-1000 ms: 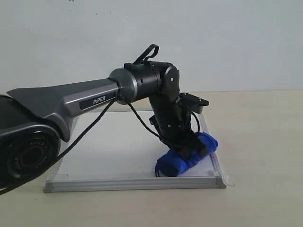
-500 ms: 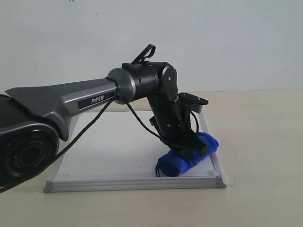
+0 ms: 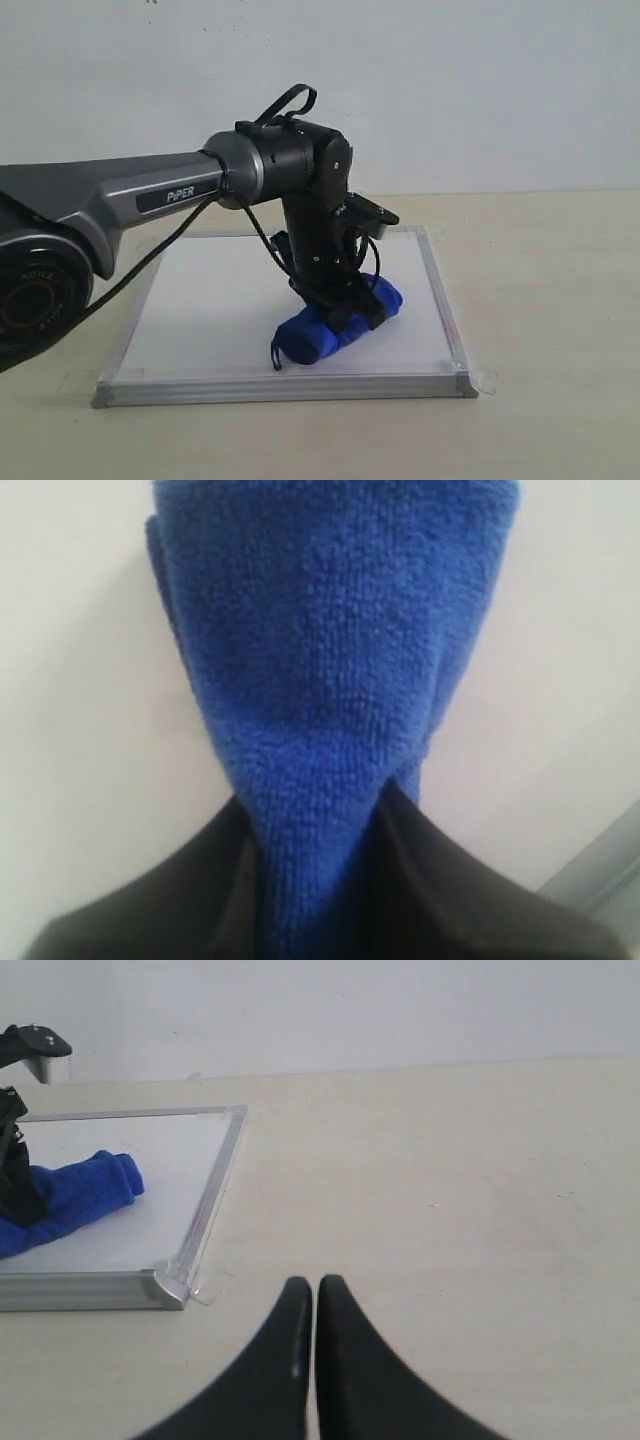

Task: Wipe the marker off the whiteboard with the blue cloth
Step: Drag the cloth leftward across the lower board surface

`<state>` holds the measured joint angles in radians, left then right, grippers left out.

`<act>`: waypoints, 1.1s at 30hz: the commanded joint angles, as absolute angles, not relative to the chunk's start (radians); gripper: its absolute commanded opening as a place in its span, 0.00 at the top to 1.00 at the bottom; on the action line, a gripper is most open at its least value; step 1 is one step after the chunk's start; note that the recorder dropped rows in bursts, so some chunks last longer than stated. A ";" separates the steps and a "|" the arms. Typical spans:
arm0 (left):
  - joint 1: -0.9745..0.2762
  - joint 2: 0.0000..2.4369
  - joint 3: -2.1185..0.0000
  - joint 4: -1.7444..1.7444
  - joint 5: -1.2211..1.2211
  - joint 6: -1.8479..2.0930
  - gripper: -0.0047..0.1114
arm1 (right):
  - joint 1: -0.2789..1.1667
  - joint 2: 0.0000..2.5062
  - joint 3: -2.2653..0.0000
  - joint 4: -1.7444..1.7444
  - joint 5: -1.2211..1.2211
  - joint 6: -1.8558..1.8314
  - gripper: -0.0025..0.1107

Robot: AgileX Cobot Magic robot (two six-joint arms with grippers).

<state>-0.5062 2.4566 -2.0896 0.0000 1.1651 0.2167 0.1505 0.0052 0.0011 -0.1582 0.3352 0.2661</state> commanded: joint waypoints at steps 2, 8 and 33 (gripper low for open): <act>-0.462 2.413 -1.907 0.079 1.221 0.225 0.93 | 0.149 0.000 0.000 -0.162 0.333 0.263 0.97; -0.364 2.295 -1.693 0.086 1.214 0.209 0.93 | 0.149 0.000 0.000 -0.162 0.333 0.263 0.97; -0.289 2.086 -1.391 -0.284 0.823 0.387 0.93 | 0.149 0.000 0.000 -0.162 0.333 0.263 0.97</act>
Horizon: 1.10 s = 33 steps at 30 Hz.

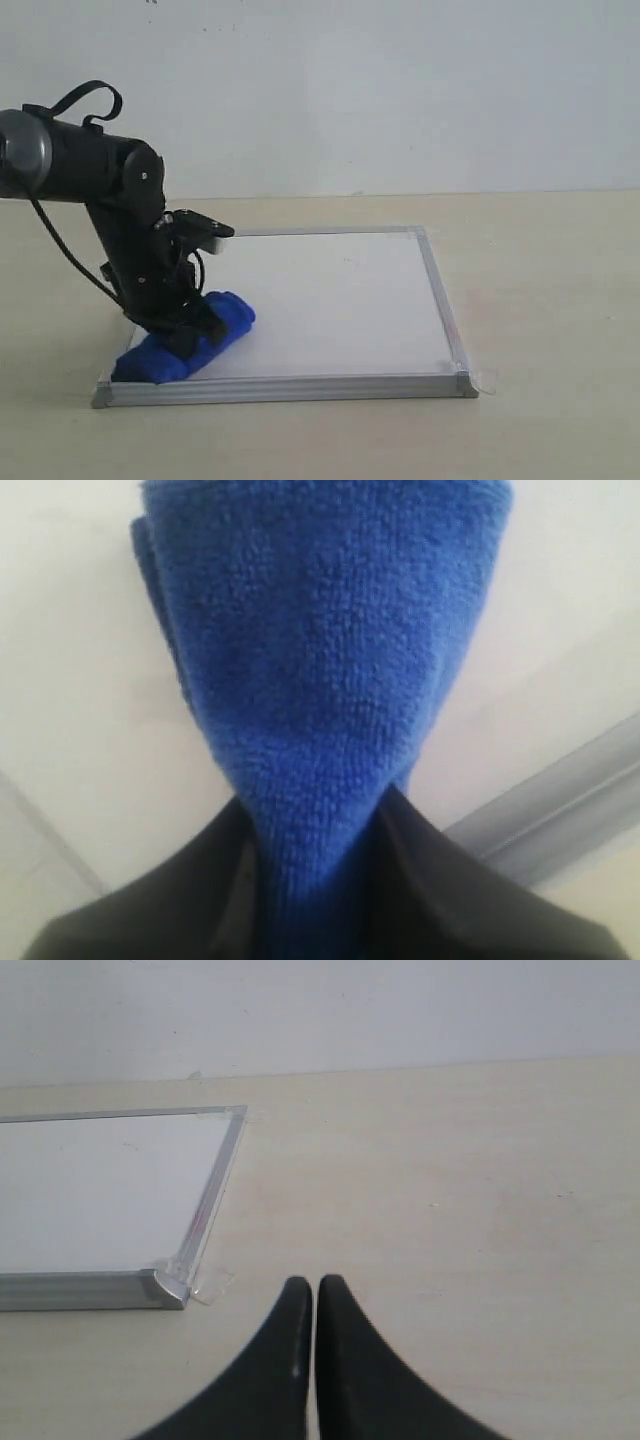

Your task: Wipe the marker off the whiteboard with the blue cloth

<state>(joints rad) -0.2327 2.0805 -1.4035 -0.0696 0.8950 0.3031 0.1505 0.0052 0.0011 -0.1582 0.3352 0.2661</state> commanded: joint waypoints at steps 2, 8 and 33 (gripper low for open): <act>-0.326 2.088 -1.397 -0.336 0.781 0.407 0.93 | 0.149 0.000 0.000 -0.162 0.333 0.263 0.97; -0.445 2.141 -1.465 -0.408 0.687 0.409 0.93 | 0.149 0.000 0.000 -0.162 0.333 0.263 0.97; -0.421 2.325 -1.808 0.185 1.128 0.075 0.93 | 0.149 0.000 0.000 -0.162 0.333 0.263 0.97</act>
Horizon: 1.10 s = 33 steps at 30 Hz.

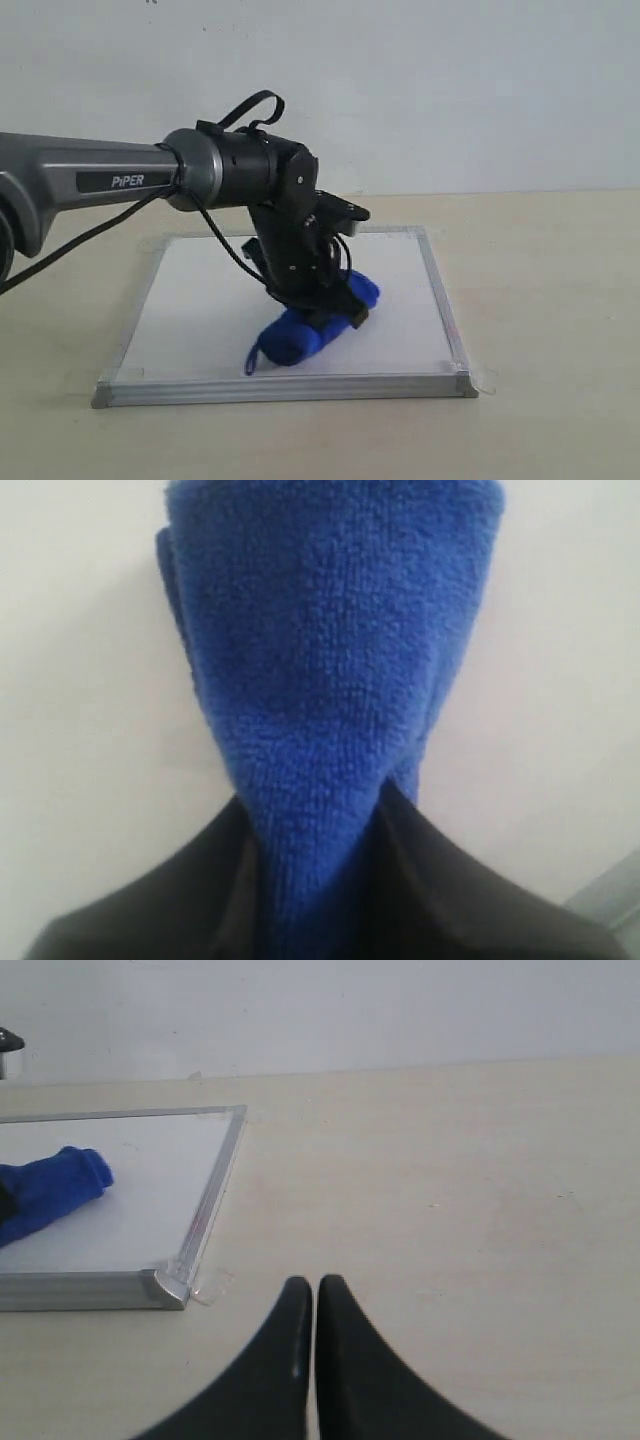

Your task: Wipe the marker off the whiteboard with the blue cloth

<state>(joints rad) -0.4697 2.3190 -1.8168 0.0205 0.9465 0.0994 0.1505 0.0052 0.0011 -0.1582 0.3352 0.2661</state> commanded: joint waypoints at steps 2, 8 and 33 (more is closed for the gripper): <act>-0.379 2.321 -1.808 0.270 1.221 0.075 0.93 | 0.149 0.000 0.000 -0.162 0.333 0.263 0.97; -0.273 2.250 -1.714 0.280 1.221 0.075 0.93 | 0.149 0.000 0.000 -0.162 0.333 0.263 0.97; -0.176 2.034 -1.417 -0.023 0.876 0.086 0.93 | 0.149 0.000 0.000 -0.162 0.333 0.263 0.97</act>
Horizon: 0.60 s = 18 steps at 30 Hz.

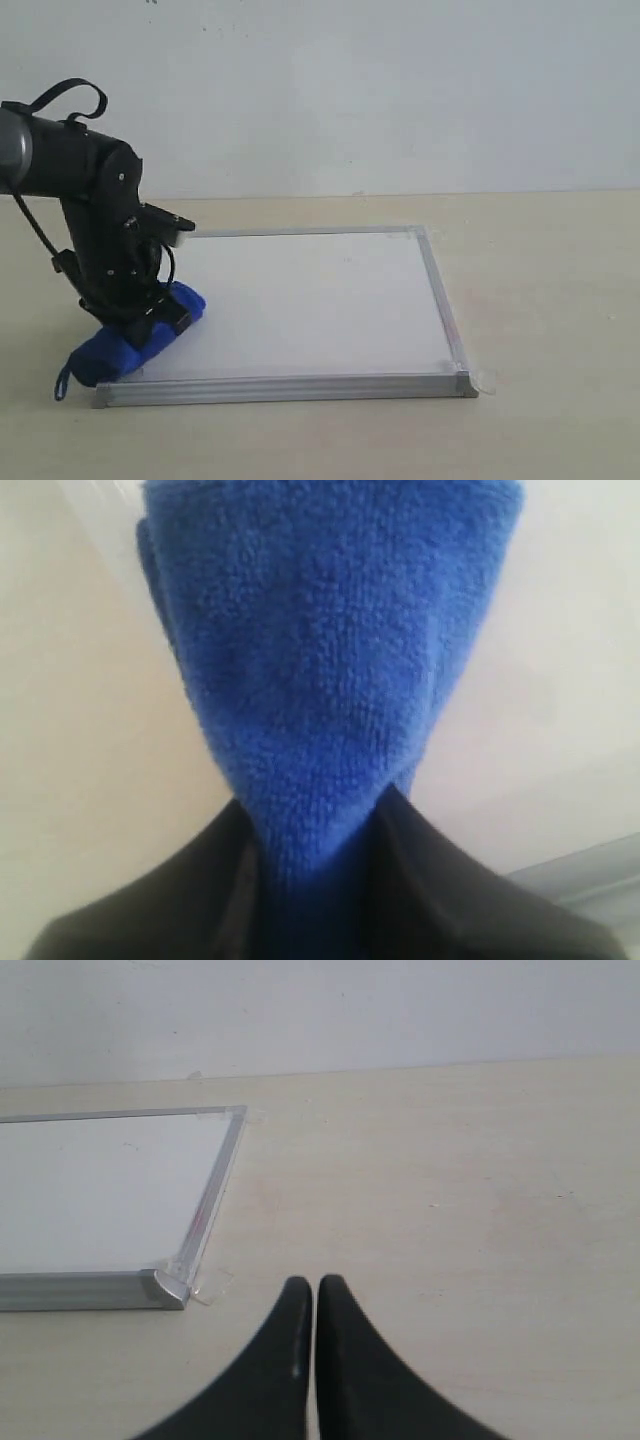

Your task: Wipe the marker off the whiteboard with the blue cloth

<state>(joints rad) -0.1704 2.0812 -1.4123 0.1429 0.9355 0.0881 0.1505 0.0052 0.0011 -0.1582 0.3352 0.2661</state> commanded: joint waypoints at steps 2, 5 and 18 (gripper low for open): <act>-0.176 2.007 -1.434 -0.099 0.854 0.096 0.93 | 0.149 0.000 0.000 -0.162 0.333 0.263 0.97; -0.200 1.970 -1.467 -0.186 0.835 0.098 0.93 | 0.149 0.000 0.000 -0.162 0.333 0.263 0.97; -0.483 1.944 -1.498 -0.389 0.428 0.037 0.93 | 0.149 0.000 0.000 -0.162 0.333 0.263 0.97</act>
<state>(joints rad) -0.4273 1.9476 -1.4918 -0.3146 0.5447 0.0488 0.1505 0.0052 0.0011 -0.1582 0.3352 0.2661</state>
